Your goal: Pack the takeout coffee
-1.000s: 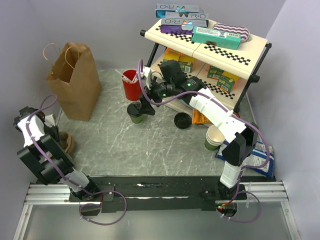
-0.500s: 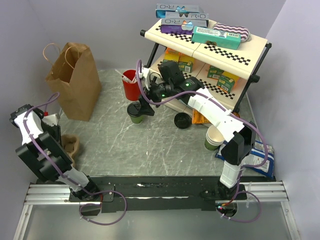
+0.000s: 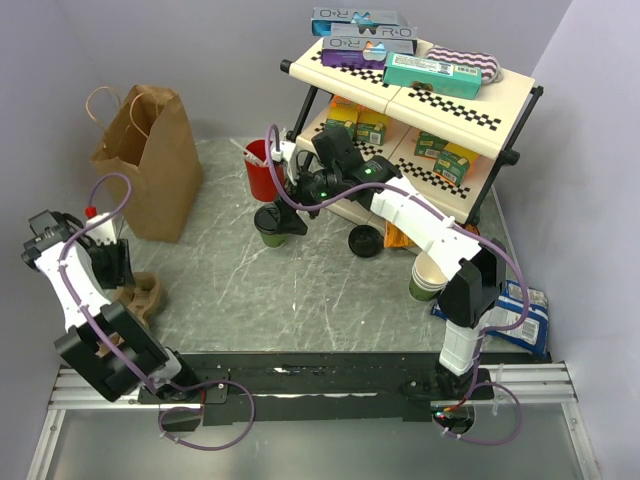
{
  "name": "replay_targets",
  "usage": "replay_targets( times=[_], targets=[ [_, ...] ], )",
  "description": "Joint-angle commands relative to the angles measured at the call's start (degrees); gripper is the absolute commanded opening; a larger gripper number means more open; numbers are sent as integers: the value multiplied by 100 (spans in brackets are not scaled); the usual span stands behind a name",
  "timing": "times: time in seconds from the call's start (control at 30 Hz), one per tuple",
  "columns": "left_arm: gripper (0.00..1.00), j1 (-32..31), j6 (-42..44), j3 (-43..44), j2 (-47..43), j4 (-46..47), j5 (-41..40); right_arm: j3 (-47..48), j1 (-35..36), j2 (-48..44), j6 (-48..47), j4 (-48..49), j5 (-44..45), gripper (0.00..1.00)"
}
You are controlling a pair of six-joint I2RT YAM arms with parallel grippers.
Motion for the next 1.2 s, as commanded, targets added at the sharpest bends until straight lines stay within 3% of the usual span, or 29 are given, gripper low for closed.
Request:
replay_targets(
  times=[0.0, 0.1, 0.5, 1.17],
  targets=[
    [59, 5, -32, -423, -404, 2, -309, -13, 64, -163, 26, 138, -56, 99],
    [66, 5, -76, -749, -633, 188, -732, 40, 64, -146, 35, 111, -47, 99],
    [65, 5, -270, -1278, -406, 662, -1532, -21, 125, -163, 0, 94, -12, 99],
    [53, 5, -349, -1348, -10, 803, -1269, -4, 170, -93, -62, 76, 59, 100]
  ],
)
